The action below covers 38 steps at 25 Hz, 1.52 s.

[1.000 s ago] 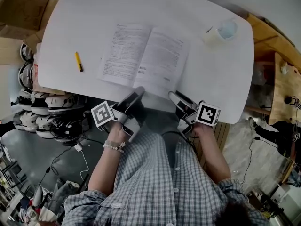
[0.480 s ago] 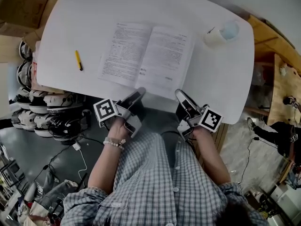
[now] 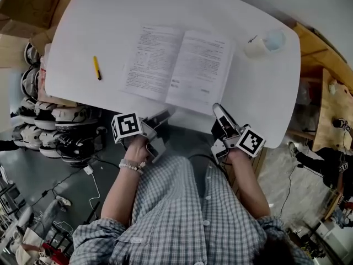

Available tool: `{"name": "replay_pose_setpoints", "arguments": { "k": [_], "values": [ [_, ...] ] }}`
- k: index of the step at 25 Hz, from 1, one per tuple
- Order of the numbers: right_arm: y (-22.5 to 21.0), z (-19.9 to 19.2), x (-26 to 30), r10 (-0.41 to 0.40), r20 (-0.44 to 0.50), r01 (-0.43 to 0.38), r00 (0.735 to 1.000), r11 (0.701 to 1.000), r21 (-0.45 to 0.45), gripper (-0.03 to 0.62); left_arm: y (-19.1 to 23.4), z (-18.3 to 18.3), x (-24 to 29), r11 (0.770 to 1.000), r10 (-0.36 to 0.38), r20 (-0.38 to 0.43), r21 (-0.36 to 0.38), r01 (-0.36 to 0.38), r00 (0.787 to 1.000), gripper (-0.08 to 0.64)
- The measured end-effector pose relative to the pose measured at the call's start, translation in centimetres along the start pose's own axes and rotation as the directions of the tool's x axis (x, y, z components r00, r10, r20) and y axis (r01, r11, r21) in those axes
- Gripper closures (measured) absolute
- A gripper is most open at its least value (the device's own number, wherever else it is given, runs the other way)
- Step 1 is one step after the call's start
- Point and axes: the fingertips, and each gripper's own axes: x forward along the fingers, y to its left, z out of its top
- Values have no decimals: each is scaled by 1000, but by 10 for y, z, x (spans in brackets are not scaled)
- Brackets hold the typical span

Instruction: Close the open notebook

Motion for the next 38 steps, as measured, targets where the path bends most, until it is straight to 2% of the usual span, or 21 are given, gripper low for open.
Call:
{"name": "replay_pose_setpoints", "arguments": {
  "k": [4,8,11,14,18,26,28,31,38],
  "values": [
    [1,6,2,-5,5,5,1000,1000,-15,560,-8,9,-17,998,-12,54,64,8,998,529],
    [10,11,2,4,18,-4,1000,1000,-28,560,-29,25,-37,978,-34,134,208,6,990,540],
    [21,14,4,26,21,-25,999,999,-46,560,-46,35,-52,937,-32,176,348,-31,984,549],
    [36,14,7,49,19,-47,999,997,-68,560,-67,45,-66,893,-72,229,448,-40,971,552],
    [61,14,13,93,0,-92,996,989,-117,560,-88,54,-83,843,-101,282,533,-69,954,552],
    [109,8,39,174,-74,-186,982,963,-193,560,-114,51,-108,712,-68,302,683,-166,951,552],
    [113,4,47,179,-93,-193,980,963,-186,560,-118,51,-114,689,-71,314,702,-181,947,552],
    [124,-3,60,195,-123,-216,973,958,-187,560,-124,51,-125,679,-93,332,711,-185,939,552],
    [145,-20,94,221,-195,-262,956,939,-221,560,-129,58,-159,689,-122,400,693,-213,908,552]
  ]
}}
